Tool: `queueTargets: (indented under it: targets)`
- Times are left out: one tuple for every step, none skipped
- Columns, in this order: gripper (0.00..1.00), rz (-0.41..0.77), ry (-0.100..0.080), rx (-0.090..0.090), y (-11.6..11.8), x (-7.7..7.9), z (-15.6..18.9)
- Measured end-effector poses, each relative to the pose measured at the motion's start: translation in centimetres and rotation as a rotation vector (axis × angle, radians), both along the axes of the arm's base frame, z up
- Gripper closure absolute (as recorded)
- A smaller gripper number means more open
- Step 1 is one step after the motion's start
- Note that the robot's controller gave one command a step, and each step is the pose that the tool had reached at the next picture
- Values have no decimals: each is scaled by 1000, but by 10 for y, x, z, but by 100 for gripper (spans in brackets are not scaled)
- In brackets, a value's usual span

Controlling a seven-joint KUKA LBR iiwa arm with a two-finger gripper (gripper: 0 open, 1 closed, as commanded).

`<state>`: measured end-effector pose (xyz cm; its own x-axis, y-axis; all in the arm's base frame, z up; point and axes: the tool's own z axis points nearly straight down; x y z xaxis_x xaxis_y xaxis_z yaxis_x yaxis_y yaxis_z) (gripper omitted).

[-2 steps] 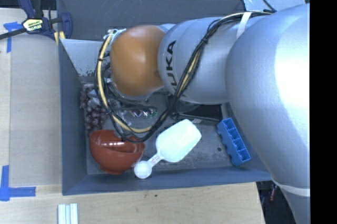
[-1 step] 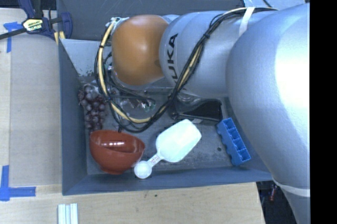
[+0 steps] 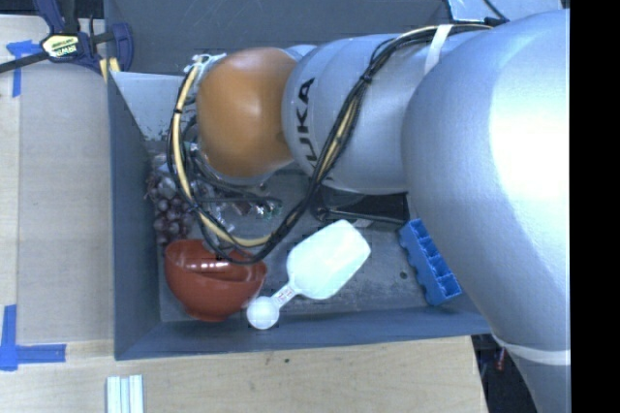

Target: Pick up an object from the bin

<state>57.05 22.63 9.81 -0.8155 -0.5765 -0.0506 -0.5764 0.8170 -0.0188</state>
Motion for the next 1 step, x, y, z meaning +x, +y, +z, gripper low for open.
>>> queueTargets:
  targets:
    - [100, 70, -23, 6, 17, -31, -23]
